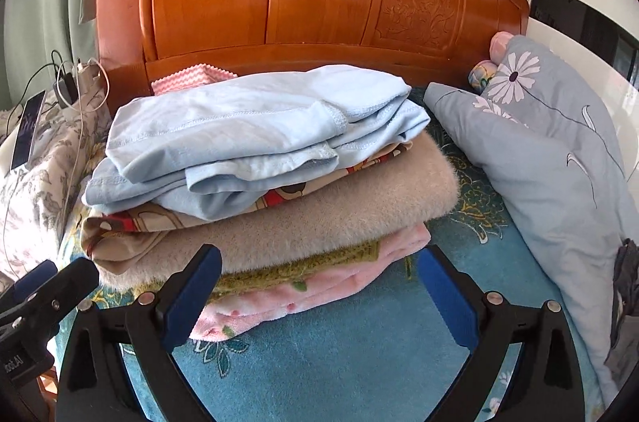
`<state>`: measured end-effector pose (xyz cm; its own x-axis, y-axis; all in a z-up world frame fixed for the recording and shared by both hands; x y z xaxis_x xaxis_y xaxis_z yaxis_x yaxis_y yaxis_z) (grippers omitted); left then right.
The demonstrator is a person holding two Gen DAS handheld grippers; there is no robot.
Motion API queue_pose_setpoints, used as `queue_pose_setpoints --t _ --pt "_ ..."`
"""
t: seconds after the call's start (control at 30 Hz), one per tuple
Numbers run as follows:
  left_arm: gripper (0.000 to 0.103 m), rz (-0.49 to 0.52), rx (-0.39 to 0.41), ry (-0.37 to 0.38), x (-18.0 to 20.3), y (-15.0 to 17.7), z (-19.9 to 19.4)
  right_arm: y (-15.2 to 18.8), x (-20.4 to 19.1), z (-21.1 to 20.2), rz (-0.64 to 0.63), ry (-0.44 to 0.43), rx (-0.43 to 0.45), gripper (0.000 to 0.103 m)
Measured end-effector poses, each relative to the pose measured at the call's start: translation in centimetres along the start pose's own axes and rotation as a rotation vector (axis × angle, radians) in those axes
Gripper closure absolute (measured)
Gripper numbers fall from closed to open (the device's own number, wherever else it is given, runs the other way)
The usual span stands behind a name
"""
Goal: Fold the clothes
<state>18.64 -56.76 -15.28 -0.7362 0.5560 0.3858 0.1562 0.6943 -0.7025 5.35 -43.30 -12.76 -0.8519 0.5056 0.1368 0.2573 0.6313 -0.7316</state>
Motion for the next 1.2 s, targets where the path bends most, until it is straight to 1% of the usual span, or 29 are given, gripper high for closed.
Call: queue_pose_setpoints --t 0.1,0.23,0.37,0.43,0.67,0.97,1.2 --pt "0.000 0.059 -0.023 0.038 1.0 0.3 0.6 0.2 -0.1 0.1 -0.020 0.020 -0.013 0.004" --pt "0.000 0.119 -0.070 0.133 2.7 0.9 1.3 0.4 0.1 0.3 -0.015 0.034 -0.028 0.004" --pt "0.000 0.117 -0.122 0.251 3.7 1.0 1.8 0.2 0.6 0.3 -0.020 0.067 -0.032 0.004" --pt "0.000 0.108 -0.128 0.285 3.9 0.7 1.9 0.1 0.7 0.3 -0.019 0.072 -0.034 0.004" --pt "0.000 0.109 -0.126 0.316 4.2 -0.1 2.2 -0.7 0.6 0.3 -0.025 0.106 -0.042 0.004" --pt "0.000 0.101 -0.132 0.310 3.4 -0.3 2.4 -1.2 -0.1 0.7 -0.057 0.128 -0.070 0.004" --pt "0.000 0.137 -0.138 0.316 3.6 -0.4 2.4 -1.1 -0.1 1.0 -0.048 0.151 -0.098 0.004"
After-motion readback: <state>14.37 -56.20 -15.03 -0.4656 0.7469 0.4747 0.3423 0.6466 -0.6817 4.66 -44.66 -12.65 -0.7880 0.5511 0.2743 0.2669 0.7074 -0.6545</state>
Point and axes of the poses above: each gripper's, at about its wrist camera, not at the fingertips, and z roughly the way its jaws point, x to its right, y to its underside, the point moved 10 cm from there along z, roughly the way its jaws point, and after that the axes turned 1 degree about x, right-handed, at the moved point
